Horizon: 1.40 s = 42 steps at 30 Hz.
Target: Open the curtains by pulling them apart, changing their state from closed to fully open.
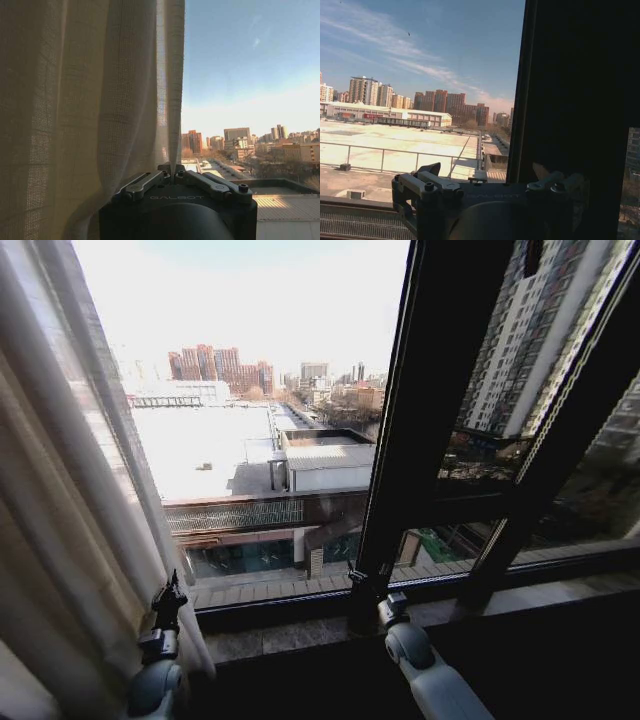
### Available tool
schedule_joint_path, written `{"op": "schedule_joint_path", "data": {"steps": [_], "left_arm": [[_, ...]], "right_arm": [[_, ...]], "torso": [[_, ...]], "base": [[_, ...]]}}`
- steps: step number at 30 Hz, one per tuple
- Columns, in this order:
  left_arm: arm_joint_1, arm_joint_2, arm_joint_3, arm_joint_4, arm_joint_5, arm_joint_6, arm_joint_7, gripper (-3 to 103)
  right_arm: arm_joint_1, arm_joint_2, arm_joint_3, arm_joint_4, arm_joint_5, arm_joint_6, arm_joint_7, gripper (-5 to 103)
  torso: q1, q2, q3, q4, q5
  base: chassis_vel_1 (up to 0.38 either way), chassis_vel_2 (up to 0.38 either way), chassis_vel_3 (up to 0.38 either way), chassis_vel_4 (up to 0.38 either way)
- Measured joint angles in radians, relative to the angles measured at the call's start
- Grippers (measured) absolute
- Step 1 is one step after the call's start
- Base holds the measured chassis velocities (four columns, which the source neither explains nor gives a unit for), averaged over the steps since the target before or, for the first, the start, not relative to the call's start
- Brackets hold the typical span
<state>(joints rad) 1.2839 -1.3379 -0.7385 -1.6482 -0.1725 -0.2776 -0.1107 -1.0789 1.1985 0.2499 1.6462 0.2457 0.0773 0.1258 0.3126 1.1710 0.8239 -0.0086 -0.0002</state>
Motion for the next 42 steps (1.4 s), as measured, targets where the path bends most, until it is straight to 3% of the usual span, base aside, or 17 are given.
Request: {"op": "schedule_joint_path", "data": {"steps": [20, 34, 42], "left_arm": [[0.007, 0.002, -0.016, -0.006, -0.004, -0.008, 0.000, 0], [0.011, 0.013, -0.032, -0.007, -0.008, -0.008, -0.004, 0], [0.020, 0.047, -0.088, -0.011, -0.062, -0.012, -0.021, 0]], "right_arm": [[0.000, 0.000, 0.000, 0.000, 0.000, 0.000, 0.000, 100], [0.000, 0.000, 0.000, 0.000, 0.000, 0.000, 0.000, 100], [0.000, 0.000, 0.000, 0.000, 0.000, 0.000, 0.000, 100]], "torso": [[-0.001, 0.000, 0.000, -0.0003, 0.0001], [0.000, 0.000, 0.000, -0.0004, 0.0003], [0.000, 0.000, 0.000, 0.0001, -0.0007]], "base": [[0.102, -0.104, -0.110, 0.110], [0.073, 0.088, -0.077, -0.086], [0.183, 0.170, -0.182, -0.173]]}}
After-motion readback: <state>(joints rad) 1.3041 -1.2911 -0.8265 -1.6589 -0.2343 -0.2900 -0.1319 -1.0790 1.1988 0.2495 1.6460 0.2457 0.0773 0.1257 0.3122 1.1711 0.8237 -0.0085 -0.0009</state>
